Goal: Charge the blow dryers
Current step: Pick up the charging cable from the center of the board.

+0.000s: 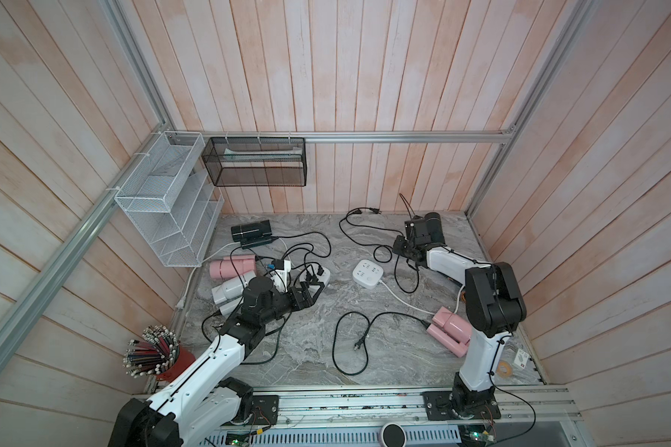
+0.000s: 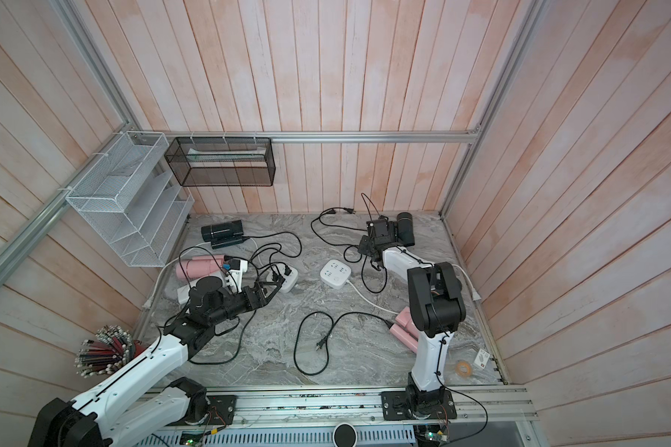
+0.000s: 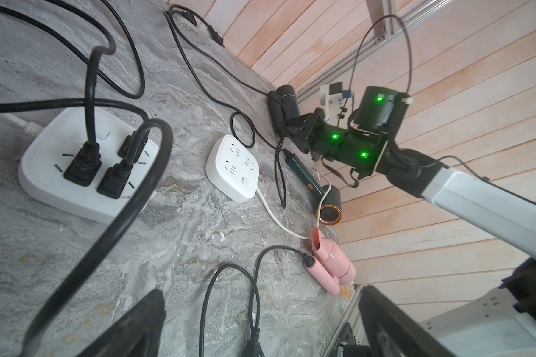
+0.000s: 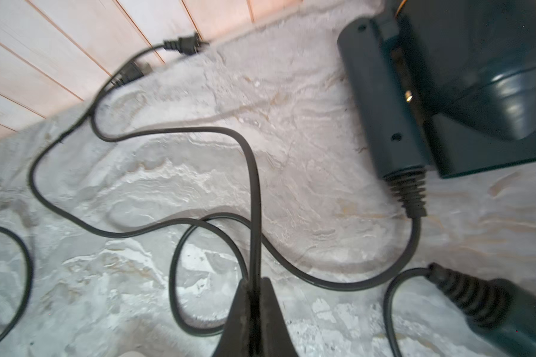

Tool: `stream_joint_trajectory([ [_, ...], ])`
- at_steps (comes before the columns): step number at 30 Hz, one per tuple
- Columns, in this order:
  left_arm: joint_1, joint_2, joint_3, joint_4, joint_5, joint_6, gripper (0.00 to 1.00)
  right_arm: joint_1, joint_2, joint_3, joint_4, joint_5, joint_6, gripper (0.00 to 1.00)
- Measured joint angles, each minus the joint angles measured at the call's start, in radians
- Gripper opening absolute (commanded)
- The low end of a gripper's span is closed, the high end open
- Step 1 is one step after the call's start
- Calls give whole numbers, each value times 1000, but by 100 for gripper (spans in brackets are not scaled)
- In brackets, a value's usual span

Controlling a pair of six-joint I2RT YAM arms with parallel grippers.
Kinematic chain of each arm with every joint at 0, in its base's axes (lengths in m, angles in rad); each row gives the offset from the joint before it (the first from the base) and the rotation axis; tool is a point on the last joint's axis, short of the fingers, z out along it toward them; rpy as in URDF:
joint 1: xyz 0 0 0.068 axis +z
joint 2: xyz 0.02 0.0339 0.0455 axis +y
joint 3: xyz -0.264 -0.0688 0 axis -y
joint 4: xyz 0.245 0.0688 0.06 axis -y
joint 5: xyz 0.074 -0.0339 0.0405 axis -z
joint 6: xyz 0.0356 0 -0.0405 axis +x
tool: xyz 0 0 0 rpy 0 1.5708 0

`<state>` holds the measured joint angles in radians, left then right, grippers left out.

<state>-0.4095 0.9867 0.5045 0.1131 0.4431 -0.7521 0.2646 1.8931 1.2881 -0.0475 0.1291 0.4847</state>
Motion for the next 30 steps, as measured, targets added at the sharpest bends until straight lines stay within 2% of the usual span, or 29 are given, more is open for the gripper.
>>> stream_joint_trajectory([
  [16, -92, 52, 16, 0, -58, 0, 99, 0, -491, -140, -5, 38, -129, 4],
  [30, -124, 89, 46, -1, -90, 1, 99, 0, -713, -140, -40, -23, -209, 6],
])
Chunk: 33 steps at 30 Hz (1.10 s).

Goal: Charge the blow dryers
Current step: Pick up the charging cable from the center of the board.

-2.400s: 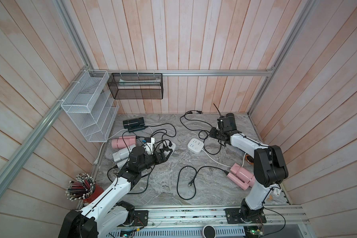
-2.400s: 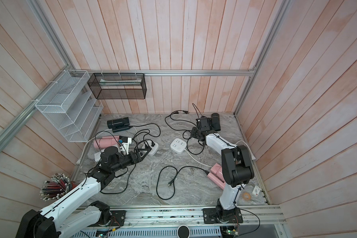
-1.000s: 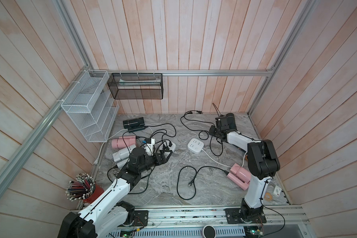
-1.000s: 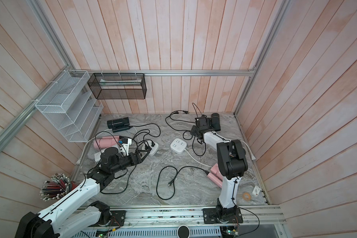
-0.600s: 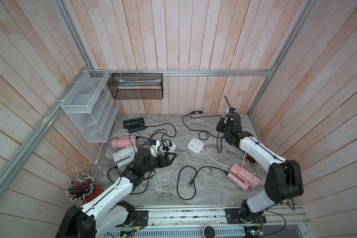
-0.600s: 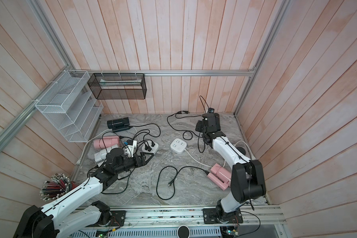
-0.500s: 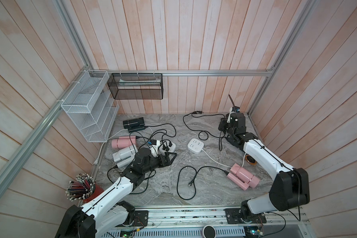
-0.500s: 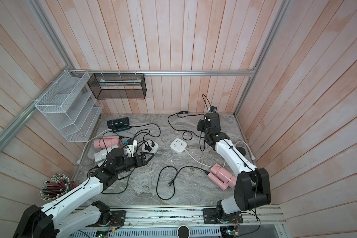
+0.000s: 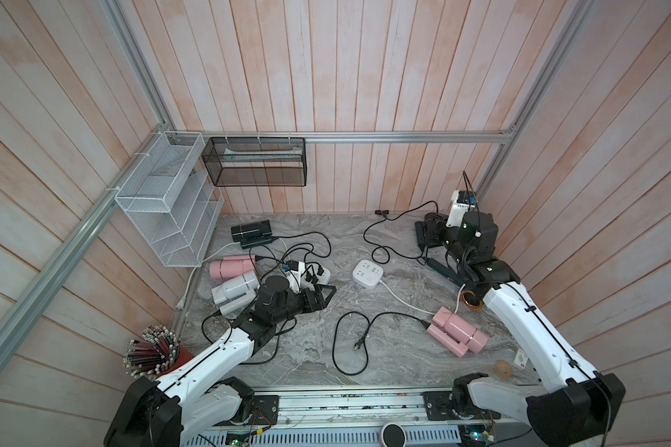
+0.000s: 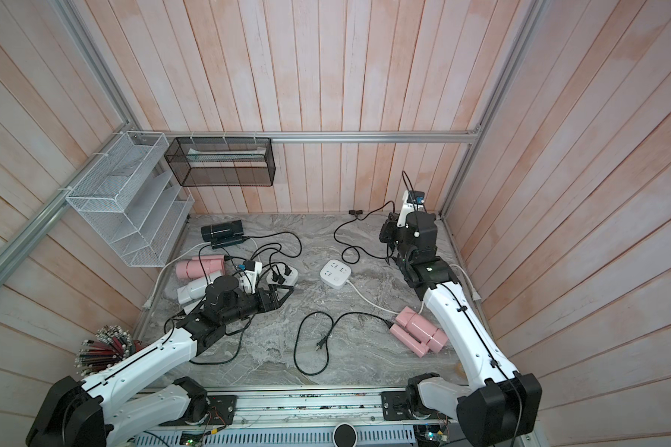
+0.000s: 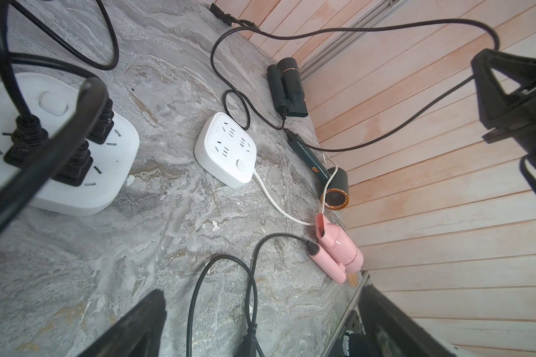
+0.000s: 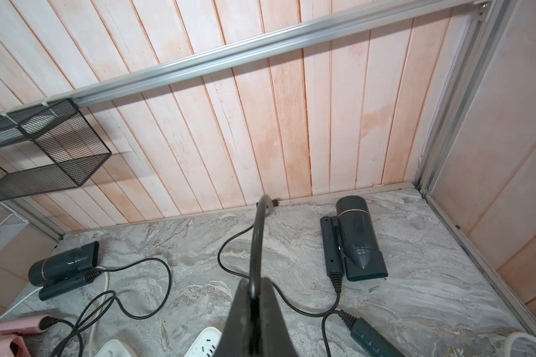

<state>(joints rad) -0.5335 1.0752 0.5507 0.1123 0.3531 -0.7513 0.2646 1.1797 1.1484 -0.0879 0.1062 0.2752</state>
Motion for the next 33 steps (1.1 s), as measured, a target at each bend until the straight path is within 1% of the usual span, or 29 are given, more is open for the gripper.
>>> stream_joint_trajectory([
  [9, -8, 25, 6, 0, -7, 6, 99, 0, -130, 0, -17, -74, -50, 7],
  [15, -18, 33, 17, 1, -14, 7, 98, 0, -179, 0, -32, -90, -67, 8],
  [21, -30, 68, 33, 0, -14, 14, 98, 0, -159, -13, -64, -119, -69, 8],
  [28, -44, 77, 51, 4, -14, 19, 97, 0, -136, -165, -80, -132, -61, 7],
  [33, -47, 89, 55, 4, -13, 26, 97, 0, -113, -178, -100, -133, -62, 7],
])
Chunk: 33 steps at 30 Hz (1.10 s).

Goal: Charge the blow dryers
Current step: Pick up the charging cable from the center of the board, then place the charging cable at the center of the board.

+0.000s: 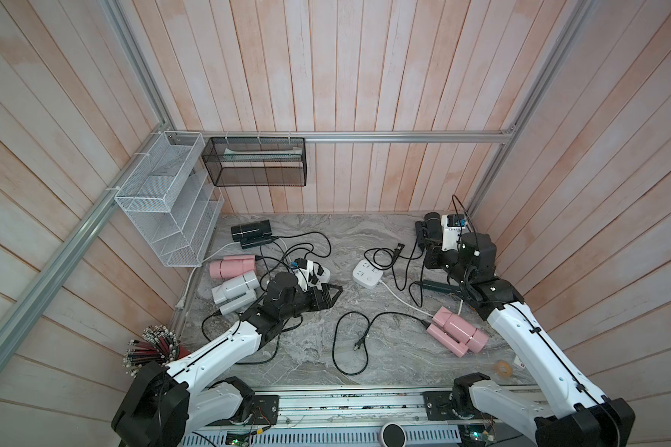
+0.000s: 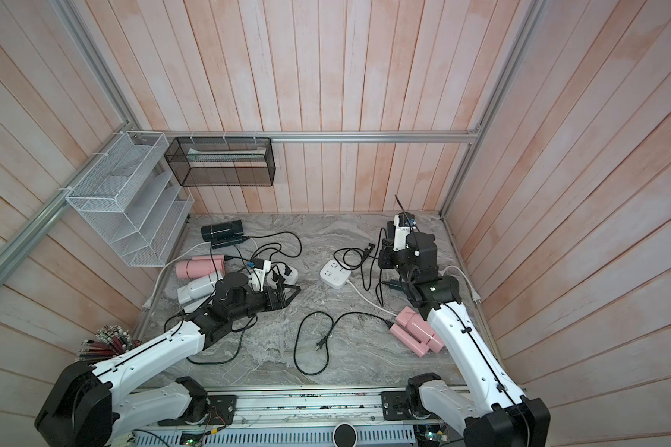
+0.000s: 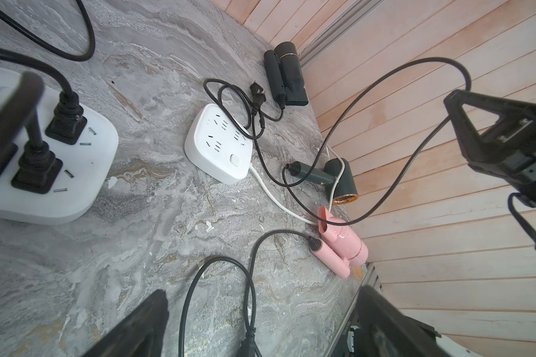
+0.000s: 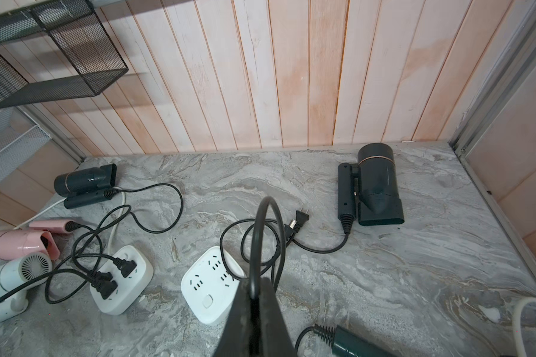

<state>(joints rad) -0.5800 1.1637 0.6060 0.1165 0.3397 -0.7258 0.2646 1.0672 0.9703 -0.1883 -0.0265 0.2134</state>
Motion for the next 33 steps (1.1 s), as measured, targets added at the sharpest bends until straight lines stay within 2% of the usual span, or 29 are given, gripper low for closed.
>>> stream_joint_trajectory([
  [7, -10, 19, 10, 3, 0, 1, 96, 0, -20, 16, -23, -61, 0, 7],
  [15, -10, 25, 10, 4, 0, 1, 97, 0, -46, 189, -110, -114, -1, 7],
  [27, -10, 25, 10, 3, 0, 4, 97, 0, -73, 367, -211, -3, 12, 6],
  [33, -10, 25, 10, 4, 0, 4, 97, 0, -68, 415, -216, 6, 15, 5],
])
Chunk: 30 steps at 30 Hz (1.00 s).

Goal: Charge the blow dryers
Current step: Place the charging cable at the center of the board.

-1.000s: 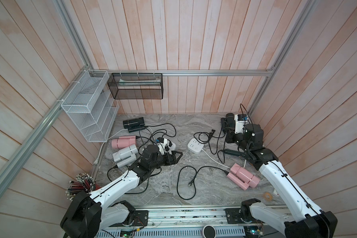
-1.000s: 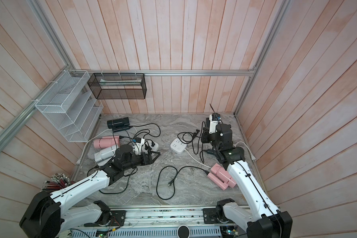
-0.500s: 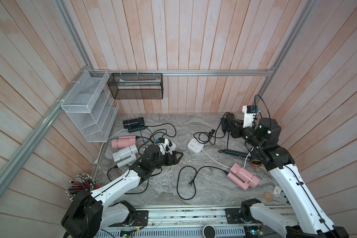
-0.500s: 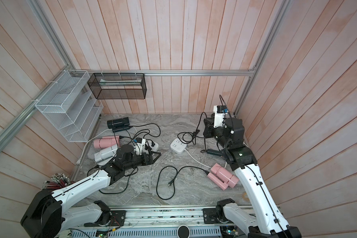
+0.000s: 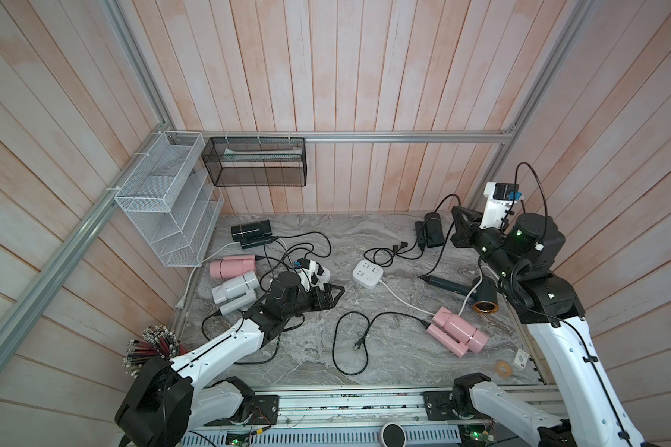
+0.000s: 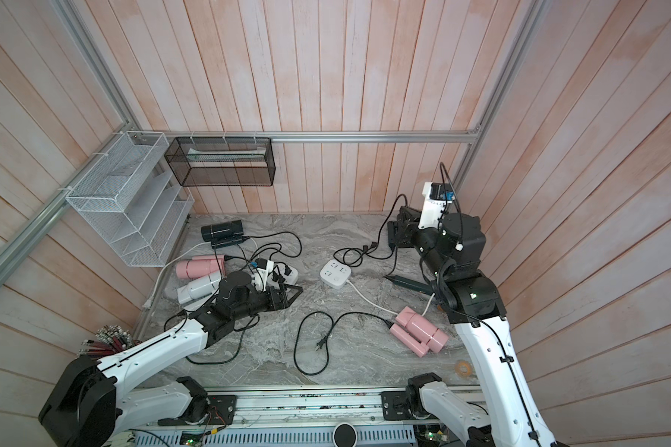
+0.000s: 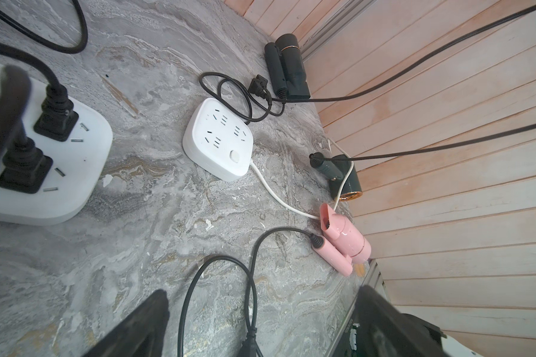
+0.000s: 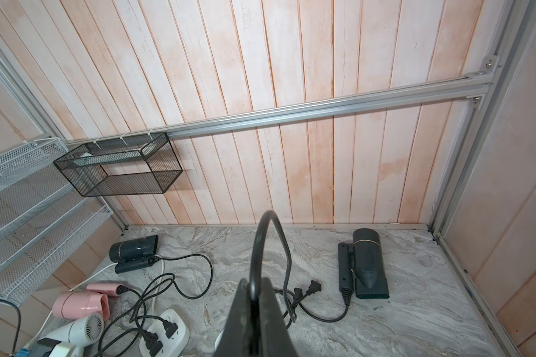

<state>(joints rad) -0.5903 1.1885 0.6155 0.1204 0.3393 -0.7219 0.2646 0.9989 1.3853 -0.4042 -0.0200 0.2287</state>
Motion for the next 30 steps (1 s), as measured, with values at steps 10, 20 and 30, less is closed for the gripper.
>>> stream_joint_trajectory([
  [10, -2, 0, 0, 1, 0, 0, 97, 0, 2, 34, 7, 32, 0, 5],
  [20, -2, 3, 0, 15, 1, 0, 96, -2, -7, 40, 13, 87, -4, 5],
  [30, -8, 7, 0, 19, 3, 3, 97, -2, -3, -227, 47, -2, 14, 5],
])
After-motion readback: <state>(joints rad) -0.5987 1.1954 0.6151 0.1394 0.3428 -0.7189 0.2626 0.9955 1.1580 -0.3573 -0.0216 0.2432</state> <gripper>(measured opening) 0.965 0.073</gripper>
